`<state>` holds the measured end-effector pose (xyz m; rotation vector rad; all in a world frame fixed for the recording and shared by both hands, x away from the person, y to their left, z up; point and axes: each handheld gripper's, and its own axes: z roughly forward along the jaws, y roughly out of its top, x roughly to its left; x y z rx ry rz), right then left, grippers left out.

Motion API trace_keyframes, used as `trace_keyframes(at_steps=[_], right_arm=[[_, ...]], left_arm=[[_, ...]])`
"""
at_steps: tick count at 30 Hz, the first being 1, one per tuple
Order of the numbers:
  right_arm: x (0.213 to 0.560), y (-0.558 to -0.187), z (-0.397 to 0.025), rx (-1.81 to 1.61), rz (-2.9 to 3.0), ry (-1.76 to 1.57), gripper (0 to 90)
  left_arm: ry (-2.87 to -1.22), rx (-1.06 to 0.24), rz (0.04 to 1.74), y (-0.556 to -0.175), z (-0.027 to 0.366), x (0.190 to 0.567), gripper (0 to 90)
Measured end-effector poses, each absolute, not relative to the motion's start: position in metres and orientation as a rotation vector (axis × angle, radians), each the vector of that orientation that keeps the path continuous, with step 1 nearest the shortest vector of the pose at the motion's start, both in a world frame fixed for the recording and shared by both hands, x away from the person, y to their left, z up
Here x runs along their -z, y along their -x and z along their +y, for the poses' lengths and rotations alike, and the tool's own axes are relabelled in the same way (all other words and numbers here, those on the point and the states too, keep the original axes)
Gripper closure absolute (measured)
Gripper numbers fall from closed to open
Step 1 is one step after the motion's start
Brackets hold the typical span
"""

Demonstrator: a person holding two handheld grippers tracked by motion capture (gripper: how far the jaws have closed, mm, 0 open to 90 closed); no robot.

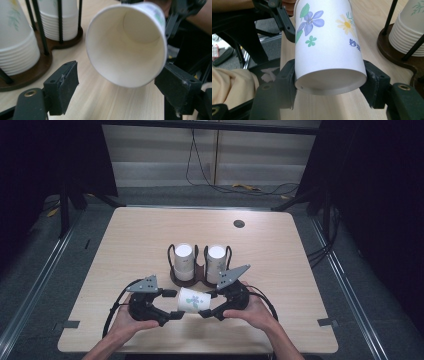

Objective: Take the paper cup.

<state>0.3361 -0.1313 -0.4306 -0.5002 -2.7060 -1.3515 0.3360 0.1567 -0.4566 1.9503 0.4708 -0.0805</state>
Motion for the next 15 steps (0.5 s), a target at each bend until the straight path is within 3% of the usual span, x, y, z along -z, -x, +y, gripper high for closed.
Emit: trace_keyframes(at_steps=[15], right_arm=[[0.4380, -0.3417, -0.1338, 1.544, -2.557, 0.552, 38.2]], left_arm=[[-1.828, 0.076, 0.487, -0.3350, 0.1615, 0.4497, 15.7]])
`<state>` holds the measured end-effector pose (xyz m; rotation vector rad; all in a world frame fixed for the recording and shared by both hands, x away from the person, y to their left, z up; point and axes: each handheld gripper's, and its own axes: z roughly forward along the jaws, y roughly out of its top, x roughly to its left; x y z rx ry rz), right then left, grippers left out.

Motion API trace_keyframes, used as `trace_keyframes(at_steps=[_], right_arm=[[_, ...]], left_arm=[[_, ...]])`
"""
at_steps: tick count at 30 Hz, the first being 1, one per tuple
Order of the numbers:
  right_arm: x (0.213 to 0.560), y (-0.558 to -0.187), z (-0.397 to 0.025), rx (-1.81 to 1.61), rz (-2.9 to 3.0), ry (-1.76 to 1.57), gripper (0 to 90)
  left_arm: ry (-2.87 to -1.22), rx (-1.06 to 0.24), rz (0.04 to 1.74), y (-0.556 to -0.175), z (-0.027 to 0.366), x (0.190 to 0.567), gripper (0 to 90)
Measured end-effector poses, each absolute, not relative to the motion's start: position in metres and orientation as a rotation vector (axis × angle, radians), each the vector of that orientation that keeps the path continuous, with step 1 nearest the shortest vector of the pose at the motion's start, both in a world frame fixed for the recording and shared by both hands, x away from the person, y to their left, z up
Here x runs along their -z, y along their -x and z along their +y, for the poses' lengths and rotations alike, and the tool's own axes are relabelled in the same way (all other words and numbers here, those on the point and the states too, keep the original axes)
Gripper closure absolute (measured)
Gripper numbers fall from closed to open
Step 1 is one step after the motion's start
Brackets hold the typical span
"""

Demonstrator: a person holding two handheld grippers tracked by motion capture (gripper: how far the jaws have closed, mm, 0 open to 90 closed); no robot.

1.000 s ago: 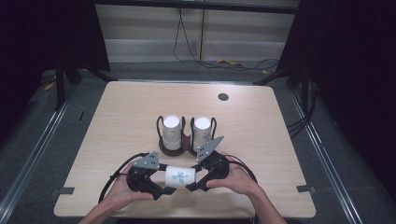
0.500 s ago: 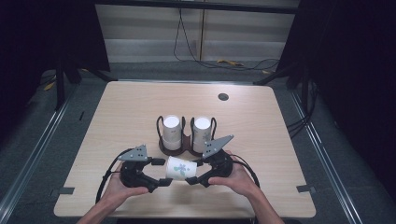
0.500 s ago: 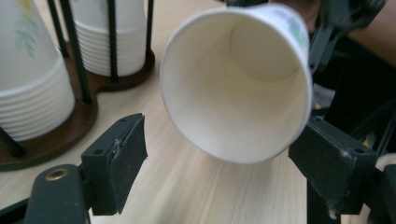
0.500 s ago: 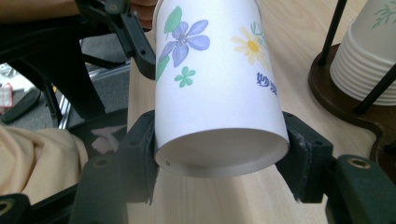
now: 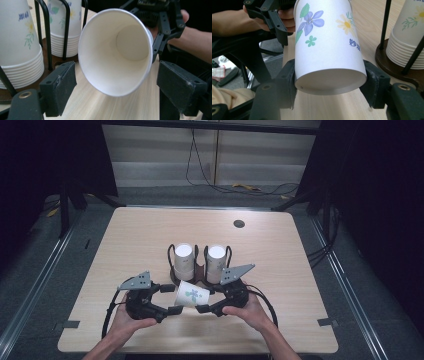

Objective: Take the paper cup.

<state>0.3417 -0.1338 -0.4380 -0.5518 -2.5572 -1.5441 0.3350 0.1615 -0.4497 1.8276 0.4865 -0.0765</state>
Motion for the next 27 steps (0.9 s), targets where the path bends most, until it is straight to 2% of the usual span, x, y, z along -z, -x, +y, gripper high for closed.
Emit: trace_keyframes(at_steps=[27], right_arm=[[0.441, -0.335, -0.121, 1.619, -2.522, 0.505, 38.2]], left_arm=[[-1.778, 0.067, 0.471, -0.332, 0.159, 0.445, 18.2]])
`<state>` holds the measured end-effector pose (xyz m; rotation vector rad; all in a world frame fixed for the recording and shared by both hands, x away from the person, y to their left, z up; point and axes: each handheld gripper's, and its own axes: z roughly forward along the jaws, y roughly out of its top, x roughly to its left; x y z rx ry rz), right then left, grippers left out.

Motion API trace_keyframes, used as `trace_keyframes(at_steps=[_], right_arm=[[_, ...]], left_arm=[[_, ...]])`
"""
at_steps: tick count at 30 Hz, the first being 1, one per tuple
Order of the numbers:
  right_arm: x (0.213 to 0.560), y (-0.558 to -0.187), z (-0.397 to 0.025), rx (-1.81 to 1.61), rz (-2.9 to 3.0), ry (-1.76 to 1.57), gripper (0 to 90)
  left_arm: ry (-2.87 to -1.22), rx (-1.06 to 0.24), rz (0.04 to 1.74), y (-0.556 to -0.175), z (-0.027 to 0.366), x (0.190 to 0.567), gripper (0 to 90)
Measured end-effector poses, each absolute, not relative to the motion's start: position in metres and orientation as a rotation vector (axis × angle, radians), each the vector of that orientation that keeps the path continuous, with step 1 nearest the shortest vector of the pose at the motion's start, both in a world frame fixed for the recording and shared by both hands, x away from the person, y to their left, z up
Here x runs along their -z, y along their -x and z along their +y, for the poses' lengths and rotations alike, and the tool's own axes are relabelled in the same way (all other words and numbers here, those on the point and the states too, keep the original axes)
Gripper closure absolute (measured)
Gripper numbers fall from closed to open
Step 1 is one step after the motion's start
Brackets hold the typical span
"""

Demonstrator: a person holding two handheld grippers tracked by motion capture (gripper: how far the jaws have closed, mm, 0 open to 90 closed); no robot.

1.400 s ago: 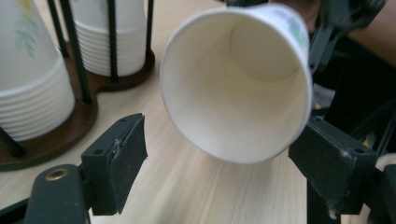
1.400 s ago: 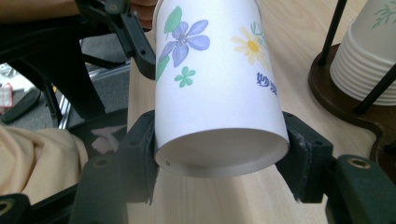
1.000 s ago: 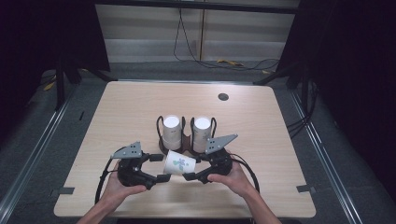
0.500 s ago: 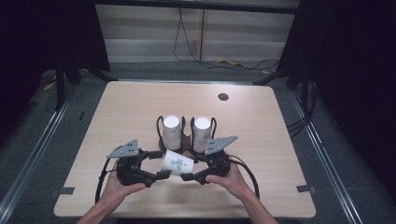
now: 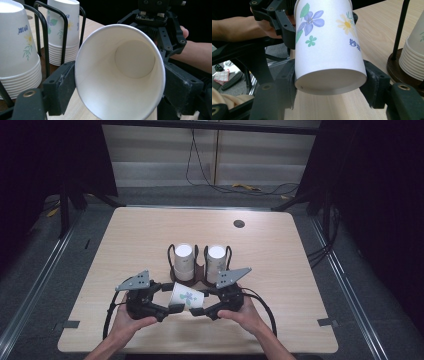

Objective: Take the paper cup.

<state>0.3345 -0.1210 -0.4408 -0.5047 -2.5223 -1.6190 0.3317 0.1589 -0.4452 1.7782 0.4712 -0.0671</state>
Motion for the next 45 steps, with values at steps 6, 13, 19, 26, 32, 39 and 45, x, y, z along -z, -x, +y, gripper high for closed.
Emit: trace_keyframes(at_steps=[6, 13, 19, 26, 32, 39, 45], right_arm=[[0.441, -0.334, -0.120, 1.629, -2.500, 0.487, 38.2], [0.442, -0.334, -0.120, 1.645, -2.470, 0.467, 38.1], [0.446, -0.335, -0.119, 1.663, -2.443, 0.470, 38.1], [0.449, -0.335, -0.117, 1.670, -2.438, 0.456, 37.9], [0.450, -0.336, -0.116, 1.682, -2.434, 0.448, 37.3], [0.450, -0.337, -0.115, 1.657, -2.467, 0.466, 31.8], [0.451, -0.339, -0.115, 1.646, -2.485, 0.485, 28.2]], left_arm=[[-1.762, 0.077, 0.466, -0.331, 0.159, 0.444, 18.1], [-1.757, 0.072, 0.445, -0.330, 0.158, 0.443, 18.3], [-1.764, 0.070, 0.446, -0.330, 0.158, 0.443, 18.2], [-1.769, 0.084, 0.439, -0.331, 0.159, 0.445, 18.0], [-1.775, 0.078, 0.428, -0.331, 0.161, 0.444, 21.2], [-1.785, 0.069, 0.412, -0.330, 0.162, 0.445, 26.1], [-1.783, 0.077, 0.409, -0.330, 0.160, 0.447, 28.2]])
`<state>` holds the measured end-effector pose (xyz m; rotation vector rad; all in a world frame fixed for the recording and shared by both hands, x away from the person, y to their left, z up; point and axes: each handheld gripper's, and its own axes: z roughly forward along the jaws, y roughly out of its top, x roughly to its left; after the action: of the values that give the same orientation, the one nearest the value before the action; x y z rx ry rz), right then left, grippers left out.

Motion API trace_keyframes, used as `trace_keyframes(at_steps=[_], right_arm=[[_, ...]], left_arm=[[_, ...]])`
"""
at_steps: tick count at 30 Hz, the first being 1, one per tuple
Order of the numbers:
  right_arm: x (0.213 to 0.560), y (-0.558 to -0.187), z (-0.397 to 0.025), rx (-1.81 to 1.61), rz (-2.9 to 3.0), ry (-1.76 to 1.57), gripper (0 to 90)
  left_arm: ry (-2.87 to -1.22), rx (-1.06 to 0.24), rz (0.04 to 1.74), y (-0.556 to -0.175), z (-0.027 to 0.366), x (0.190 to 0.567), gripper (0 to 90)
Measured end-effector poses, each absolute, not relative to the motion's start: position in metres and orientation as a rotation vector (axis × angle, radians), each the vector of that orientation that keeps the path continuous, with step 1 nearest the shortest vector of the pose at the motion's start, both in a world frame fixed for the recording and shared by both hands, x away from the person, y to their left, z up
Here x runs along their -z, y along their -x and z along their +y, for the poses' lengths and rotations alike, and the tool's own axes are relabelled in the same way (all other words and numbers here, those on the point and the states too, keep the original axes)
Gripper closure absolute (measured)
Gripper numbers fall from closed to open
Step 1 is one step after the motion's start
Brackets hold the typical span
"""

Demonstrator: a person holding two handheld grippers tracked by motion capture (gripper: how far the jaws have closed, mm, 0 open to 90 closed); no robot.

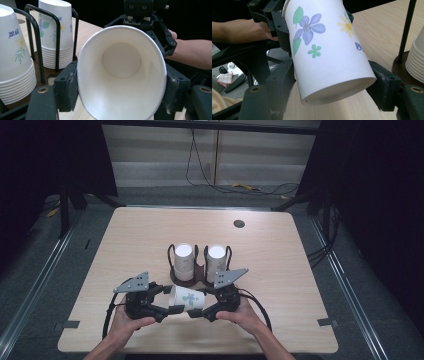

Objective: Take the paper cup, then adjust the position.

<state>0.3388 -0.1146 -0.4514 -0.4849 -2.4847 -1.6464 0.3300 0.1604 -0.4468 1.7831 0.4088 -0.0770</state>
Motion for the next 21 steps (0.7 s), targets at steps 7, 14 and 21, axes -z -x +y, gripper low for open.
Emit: trace_keyframes(at_steps=[7, 14, 21], right_arm=[[0.452, -0.338, -0.115, 1.626, -2.504, 0.509, 21.3], [0.451, -0.336, -0.119, 1.599, -2.562, 0.556, 16.3], [0.447, -0.335, -0.135, 1.581, -2.595, 0.647, 15.8]], left_arm=[[-1.786, 0.064, 0.407, -0.330, 0.161, 0.446, 28.1], [-1.792, 0.031, 0.433, -0.333, 0.168, 0.441, 27.9], [-1.800, 0.006, 0.469, -0.340, 0.182, 0.437, 27.8]])
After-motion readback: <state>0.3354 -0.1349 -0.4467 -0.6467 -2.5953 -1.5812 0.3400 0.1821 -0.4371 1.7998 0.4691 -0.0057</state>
